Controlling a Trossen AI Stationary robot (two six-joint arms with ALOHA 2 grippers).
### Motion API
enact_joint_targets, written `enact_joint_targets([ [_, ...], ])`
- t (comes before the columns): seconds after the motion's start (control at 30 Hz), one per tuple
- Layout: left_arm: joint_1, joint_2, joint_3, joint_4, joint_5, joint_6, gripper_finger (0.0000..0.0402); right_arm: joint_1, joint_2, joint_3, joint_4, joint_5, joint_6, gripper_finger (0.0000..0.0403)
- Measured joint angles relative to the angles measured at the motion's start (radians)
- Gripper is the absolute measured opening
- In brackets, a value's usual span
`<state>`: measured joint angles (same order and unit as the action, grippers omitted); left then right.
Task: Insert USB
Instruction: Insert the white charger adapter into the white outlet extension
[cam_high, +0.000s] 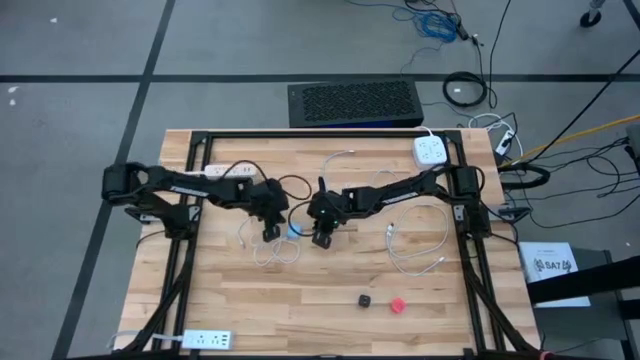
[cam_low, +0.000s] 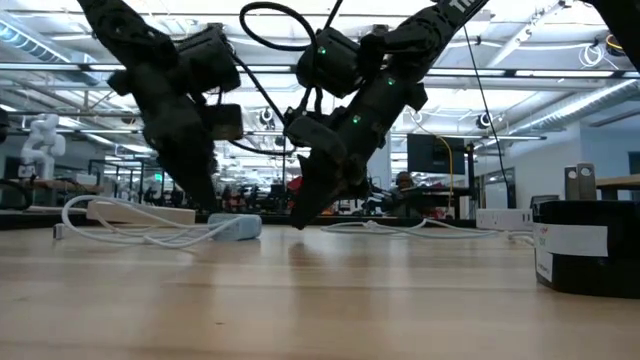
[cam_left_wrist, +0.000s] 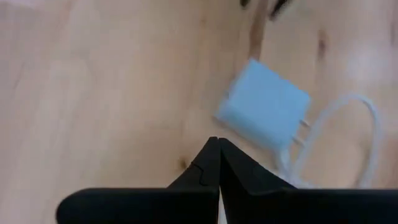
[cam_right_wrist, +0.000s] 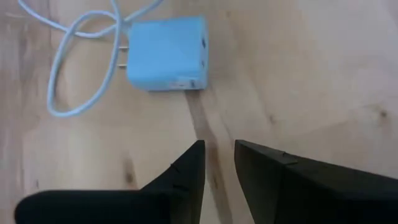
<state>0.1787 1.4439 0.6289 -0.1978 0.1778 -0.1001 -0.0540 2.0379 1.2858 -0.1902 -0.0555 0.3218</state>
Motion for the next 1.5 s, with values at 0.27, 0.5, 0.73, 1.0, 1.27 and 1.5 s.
enact_joint_targets([
  [0.27,-0.010,0.166,0.000,0.289,-0.009,-0.022,0.0002,0.010,-0.001,0.000,-0.041,-0.003,-0.052,0.0080],
  [0.5,-0.009,0.144,0.000,0.333,-0.017,0.018,0.0002,0.011,-0.055,0.000,-0.110,-0.028,-0.207,0.0102],
  [0.73,0.043,-0.023,0.001,0.144,-0.210,0.057,0.0002,0.013,-0.056,0.000,0.001,-0.081,-0.460,0.0201],
  [1.0,0.148,-0.243,0.001,-0.062,-0.213,0.081,0.0002,-0.026,-0.042,0.000,0.122,-0.082,-0.690,0.0290],
  [1.27,0.305,-0.296,0.000,-0.224,-0.295,0.081,0.0002,-0.052,0.030,0.001,0.233,-0.188,-0.762,0.0297],
  [1.5,0.424,-0.296,0.000,-0.264,-0.298,0.080,0.0002,-0.049,0.132,0.071,0.210,-0.266,-0.757,0.0297],
])
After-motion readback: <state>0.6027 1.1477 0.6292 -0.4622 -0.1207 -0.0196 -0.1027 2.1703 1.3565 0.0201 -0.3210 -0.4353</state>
